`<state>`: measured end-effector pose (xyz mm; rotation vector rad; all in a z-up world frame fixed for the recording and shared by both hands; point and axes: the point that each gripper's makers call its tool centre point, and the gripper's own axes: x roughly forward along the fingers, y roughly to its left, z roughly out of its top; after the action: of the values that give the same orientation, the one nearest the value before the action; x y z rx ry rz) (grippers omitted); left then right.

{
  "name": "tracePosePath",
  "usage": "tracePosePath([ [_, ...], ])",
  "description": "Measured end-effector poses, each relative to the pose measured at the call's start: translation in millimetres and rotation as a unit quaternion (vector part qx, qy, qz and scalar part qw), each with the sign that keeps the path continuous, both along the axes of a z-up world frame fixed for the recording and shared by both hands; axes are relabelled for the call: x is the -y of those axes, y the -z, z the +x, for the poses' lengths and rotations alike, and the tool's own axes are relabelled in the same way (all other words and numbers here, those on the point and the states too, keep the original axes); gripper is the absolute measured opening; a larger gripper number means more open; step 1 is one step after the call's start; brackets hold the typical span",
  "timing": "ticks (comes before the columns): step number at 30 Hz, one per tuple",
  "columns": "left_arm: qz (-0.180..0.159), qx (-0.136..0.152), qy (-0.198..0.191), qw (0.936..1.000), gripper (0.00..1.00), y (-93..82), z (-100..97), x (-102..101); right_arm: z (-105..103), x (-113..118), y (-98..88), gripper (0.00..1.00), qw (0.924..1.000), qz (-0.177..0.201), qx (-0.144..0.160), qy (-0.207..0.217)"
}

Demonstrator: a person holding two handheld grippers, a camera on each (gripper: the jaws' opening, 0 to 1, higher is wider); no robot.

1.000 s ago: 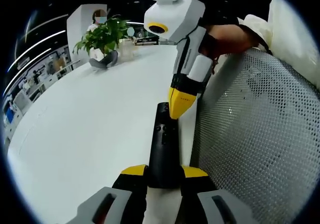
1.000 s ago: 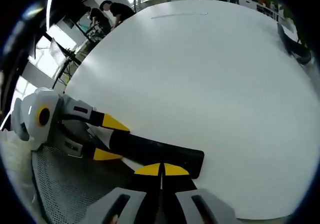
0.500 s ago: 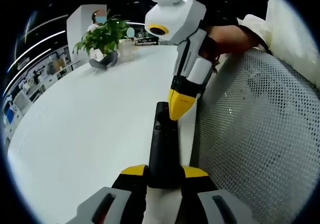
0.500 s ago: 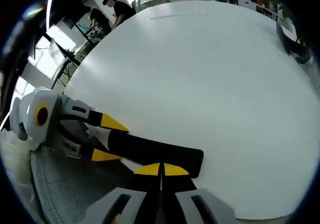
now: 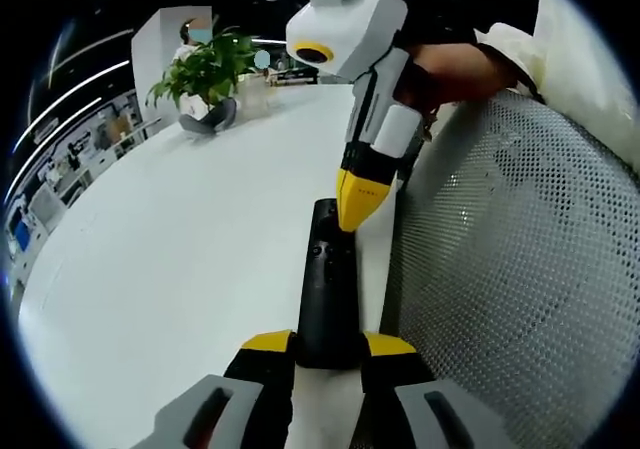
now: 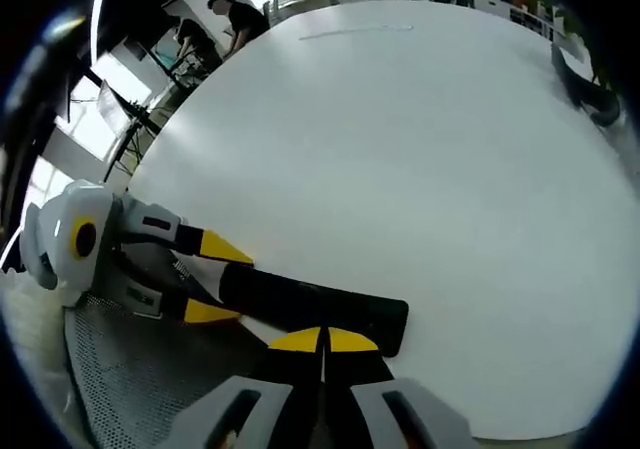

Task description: Press the specified remote control buttons in sequence, fully releasing each button before pressing the next.

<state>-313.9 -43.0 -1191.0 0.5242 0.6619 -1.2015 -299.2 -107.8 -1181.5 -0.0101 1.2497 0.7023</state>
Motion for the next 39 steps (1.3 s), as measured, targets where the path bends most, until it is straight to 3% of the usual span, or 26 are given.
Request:
tracePosePath([
  [9, -0.001, -0.001, 0.009, 1.0000, 0.24, -0.2, 0.4, -0.8, 8.0, 1.7, -4.5, 0.00, 0.9997, 0.003, 0.022, 0.006],
  [22, -0.009, 0.000, 0.019, 0.9998, 0.24, 1.1, -1.5, -0.2, 6.9, 1.9, 0.2, 0.00, 0.9997, -0.009, 0.021, -0.002],
  [39, -0.016, -0.009, 0.001, 0.9998, 0.26, -0.9, 1.8, 1.3, 8.0, 2.2, 1.0, 0.00, 0.9997, -0.009, 0.024, 0.007],
])
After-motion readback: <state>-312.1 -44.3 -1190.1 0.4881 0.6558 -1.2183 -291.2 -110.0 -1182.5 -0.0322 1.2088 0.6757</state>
